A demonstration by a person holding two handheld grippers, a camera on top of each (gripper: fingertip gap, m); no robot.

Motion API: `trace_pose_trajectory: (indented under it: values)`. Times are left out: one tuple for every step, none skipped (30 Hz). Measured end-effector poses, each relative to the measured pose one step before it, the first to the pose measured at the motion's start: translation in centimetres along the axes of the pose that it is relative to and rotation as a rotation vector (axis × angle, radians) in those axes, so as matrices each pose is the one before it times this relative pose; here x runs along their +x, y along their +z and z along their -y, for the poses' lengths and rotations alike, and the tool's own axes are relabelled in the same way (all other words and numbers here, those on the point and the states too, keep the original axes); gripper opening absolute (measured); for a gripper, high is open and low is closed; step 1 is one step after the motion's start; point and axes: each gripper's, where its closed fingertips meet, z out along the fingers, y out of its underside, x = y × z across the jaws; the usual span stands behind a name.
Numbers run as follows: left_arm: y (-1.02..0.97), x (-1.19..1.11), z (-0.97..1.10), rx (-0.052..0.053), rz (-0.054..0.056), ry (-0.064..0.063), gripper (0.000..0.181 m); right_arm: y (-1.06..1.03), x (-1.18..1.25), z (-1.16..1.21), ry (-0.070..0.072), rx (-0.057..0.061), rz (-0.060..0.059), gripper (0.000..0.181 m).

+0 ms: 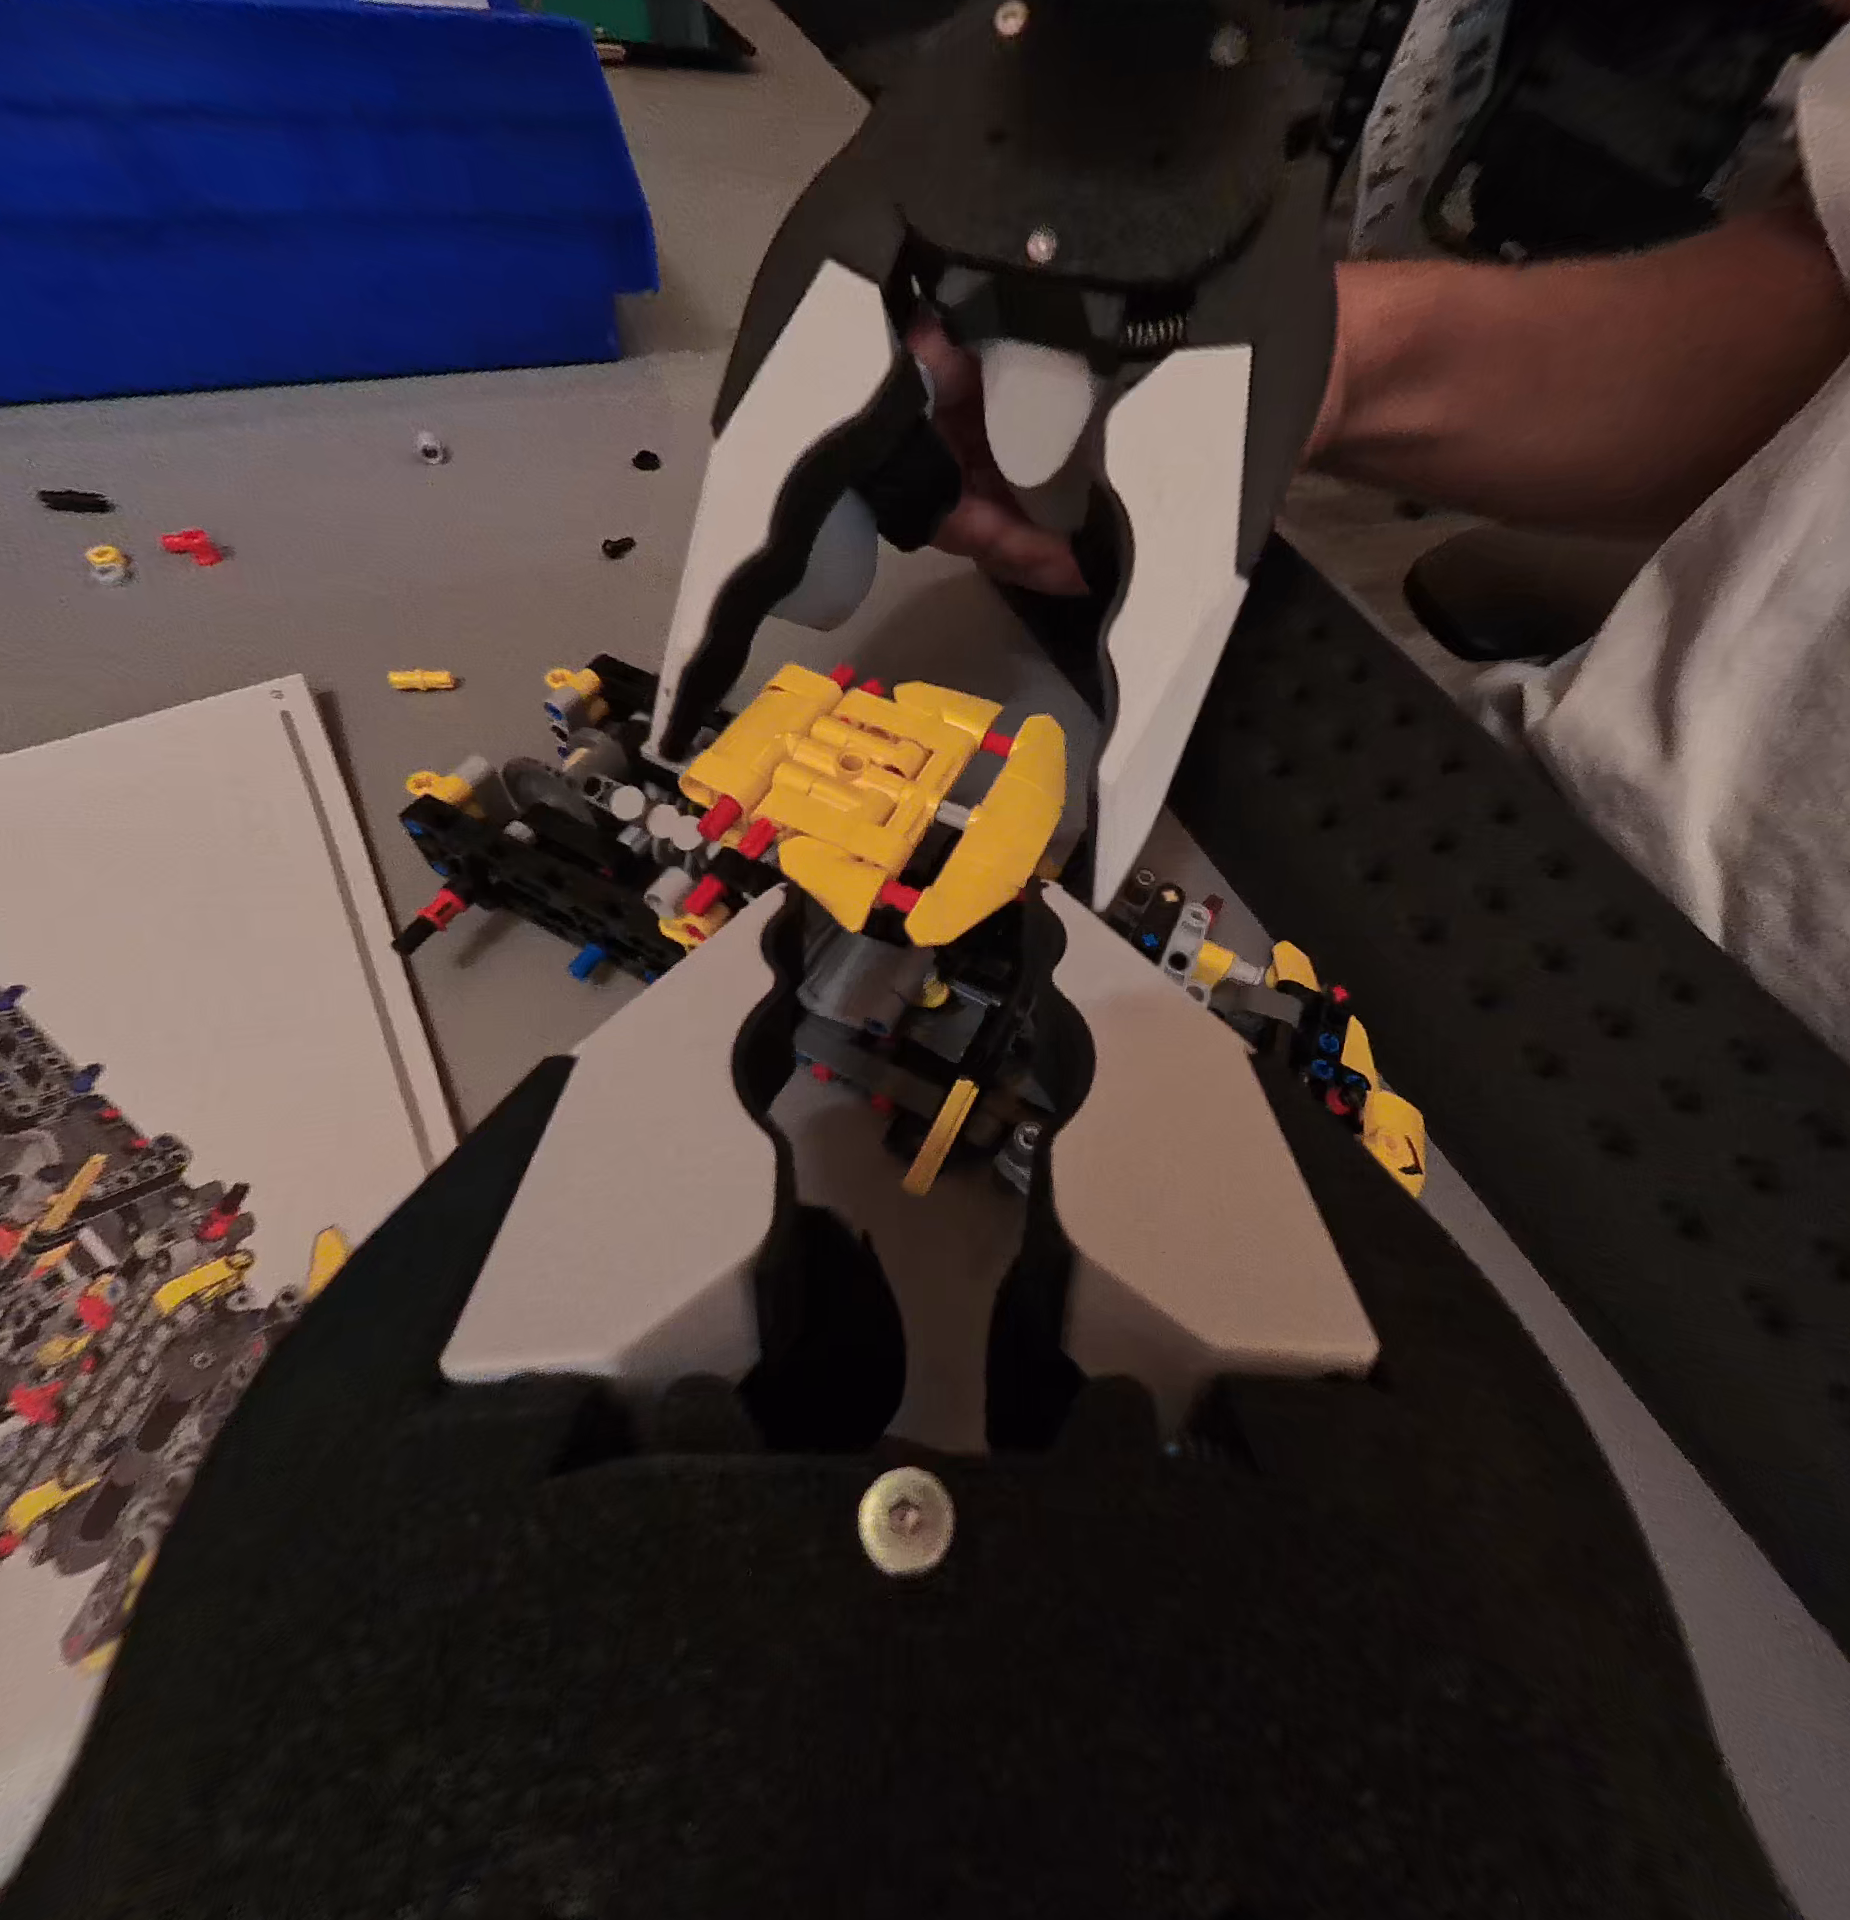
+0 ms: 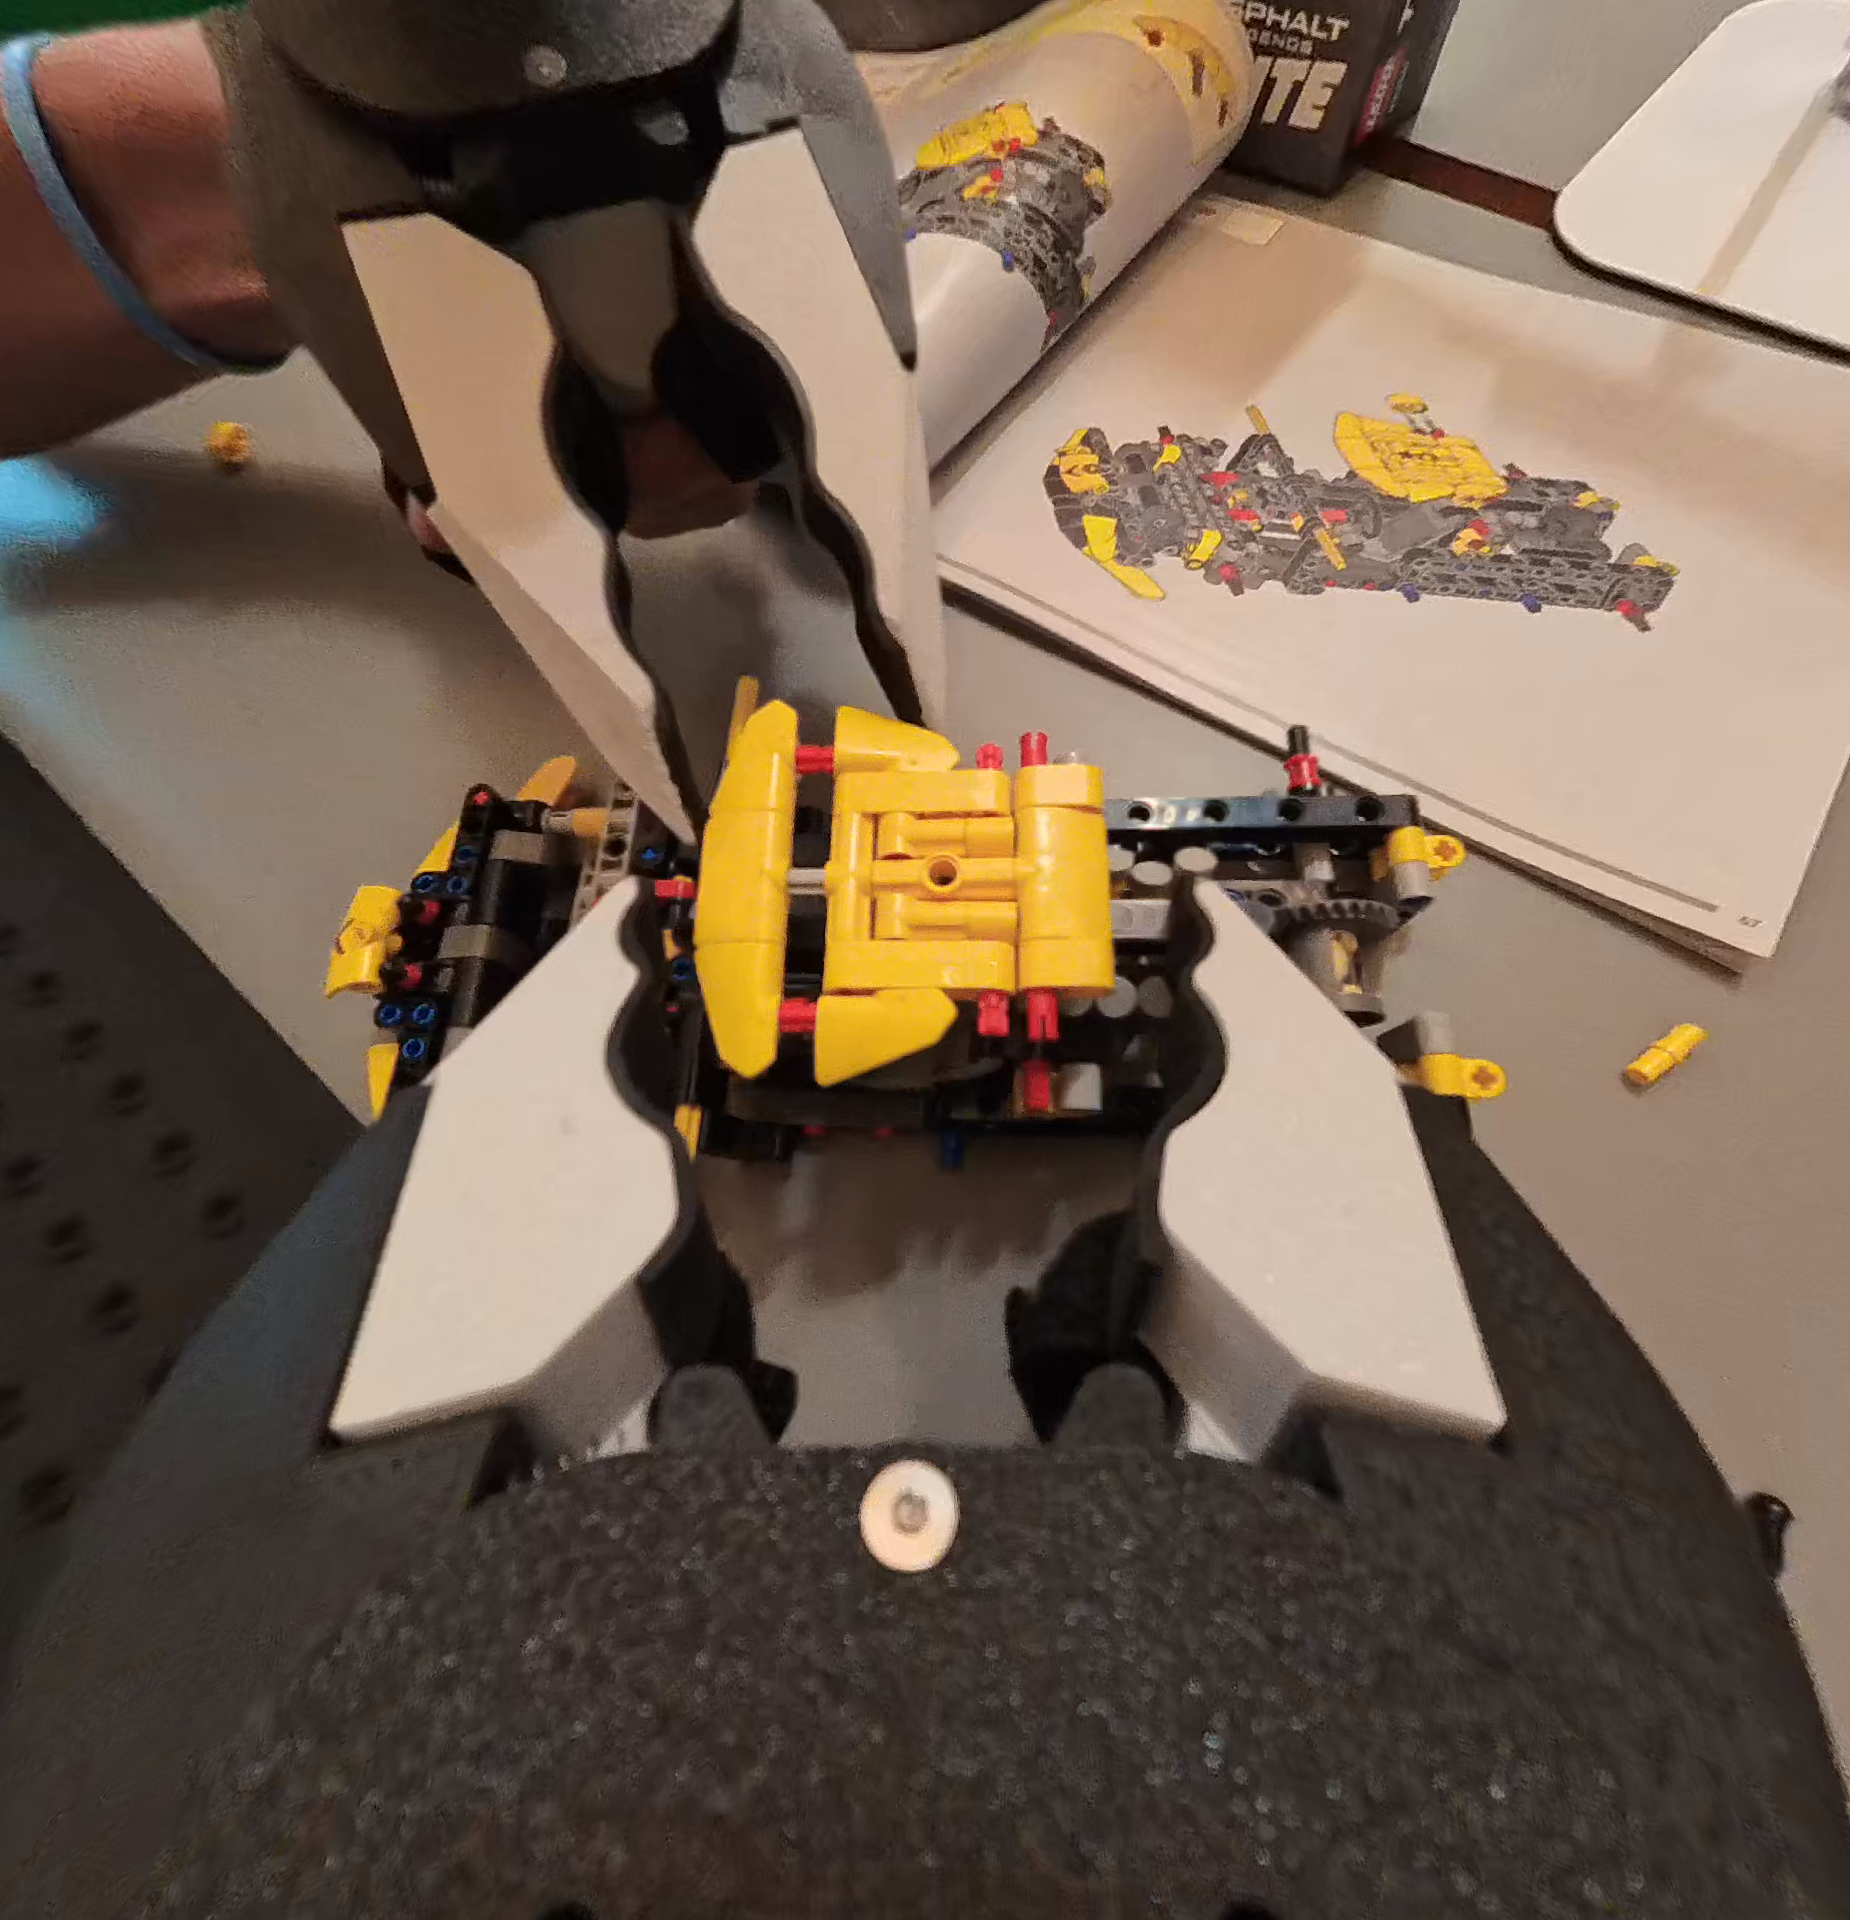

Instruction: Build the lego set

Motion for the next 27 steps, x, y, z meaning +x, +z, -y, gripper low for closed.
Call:
trace_pose_trajectory:
  values:
    - [0.050,-0.031,0.022,0.0062,-0.0070,0.0080,0.042,0.121,0.005,-0.083,-0.0103,-0.0060,-0.0146,0.086]
    - [0.023,-0.047,0.042,0.0054,-0.0012,0.0149,0.042,0.165,-0.109,-0.049,-0.0011,-0.0006,-0.0031,0.083]
    - [0.024,0.000,-0.054,0.0011,-0.0057,0.0103,0.041,0.081,0.025,-0.015,-0.0001,0.0025,-0.0091,0.082]
    - [0.010,0.004,-0.022,0.0025,-0.0087,0.0020,0.041,0.014,0.002,-0.015,-0.0048,-0.0014,-0.0078,0.082]
    - [-0.003,0.012,0.000,0.0025,-0.0089,-0.0045,0.041,-0.005,-0.008,-0.027,0.0010,-0.0065,-0.0036,0.082]
    - [0.020,-0.012,0.000,0.0020,-0.0080,-0.0072,0.041,-0.001,-0.010,-0.005,0.0085,-0.0055,0.0005,0.082]
    - [0.022,0.016,-0.008,0.0013,-0.0092,-0.0059,0.041,0.013,-0.010,-0.026,0.0020,-0.0044,0.0012,0.081]
    - [0.045,0.031,-0.016,0.0003,-0.0086,-0.0015,0.041,-0.012,-0.022,-0.055,-0.0071,-0.0059,-0.0007,0.081]
    - [0.064,0.007,-0.026,-0.0010,-0.0061,0.0007,0.041,0.009,0.015,-0.074,-0.0036,-0.0088,-0.0053,0.081]
    - [0.042,0.003,-0.060,-0.0025,-0.0074,0.0017,0.041,0.034,0.025,-0.058,-0.0050,-0.0060,-0.0079,0.081]
    - [0.008,0.014,-0.041,-0.0037,-0.0089,0.0009,0.041,0.010,-0.005,-0.054,-0.0082,-0.0034,-0.0039,0.080]
    - [0.019,-0.008,-0.020,-0.0039,-0.0069,0.0032,0.040,0.003,0.032,-0.037,-0.0050,-0.0062,-0.0026,0.080]
    - [-0.004,-0.006,-0.029,-0.0055,-0.0073,0.0072,0.040,0.028,0.029,-0.017,-0.0046,-0.0043,-0.0077,0.080]
    - [-0.008,0.014,-0.036,-0.0063,-0.0091,0.0048,0.040,0.001,-0.013,-0.015,-0.0016,0.0001,-0.0046,0.080]
    - [0.032,-0.012,0.001,-0.0085,-0.0065,0.0059,0.039,0.007,0.023,-0.018,0.0002,0.0020,-0.0033,0.080]
    - [0.039,0.000,0.026,-0.0106,-0.0045,0.0112,0.039,-0.004,0.023,-0.004,0.0034,0.0047,-0.0036,0.080]
    - [0.063,-0.026,0.030,-0.0097,-0.0039,0.0110,0.038,-0.011,0.028,-0.027,-0.0014,0.0026,-0.0036,0.080]
    - [0.052,-0.063,0.037,-0.0088,-0.0038,0.0048,0.038,-0.011,0.094,-0.023,-0.0003,-0.0001,-0.0086,0.078]
    - [-0.001,-0.004,0.019,-0.0045,-0.0092,-0.0018,0.037,0.035,0.000,0.022,0.0025,0.0040,-0.0023,0.078]
    - [0.009,-0.002,0.018,-0.0010,-0.0062,0.0001,0.037,-0.019,0.003,0.017,0.0058,0.0020,0.0036,0.078]
    - [0.020,-0.015,-0.002,-0.0008,-0.0033,0.0009,0.038,-0.021,0.008,-0.032,-0.0005,-0.0034,0.0015,0.078]
    - [-0.010,0.016,-0.068,-0.0019,-0.0031,0.0014,0.038,-0.002,-0.001,-0.052,-0.0130,-0.0040,-0.0048,0.078]
    - [-0.021,0.005,-0.047,0.0005,-0.0011,-0.0023,0.037,-0.009,0.012,-0.023,-0.0001,-0.0050,-0.0003,0.078]
    - [-0.065,-0.004,-0.034,0.0029,-0.0045,-0.0133,0.037,0.017,-0.013,0.034,0.0114,-0.0011,0.0025,0.078]
    - [-0.092,-0.006,0.015,0.0082,-0.0054,-0.0149,0.037,0.020,-0.022,0.089,0.0260,-0.0022,0.0068,0.078]
    - [-0.053,0.009,0.038,0.0108,-0.0058,-0.0121,0.038,-0.026,-0.038,0.079,0.0246,-0.0080,0.0091,0.078]
    - [0.005,-0.008,0.042,0.0071,-0.0030,-0.0078,0.038,-0.038,0.022,0.007,0.0004,-0.0172,0.0012,0.078]
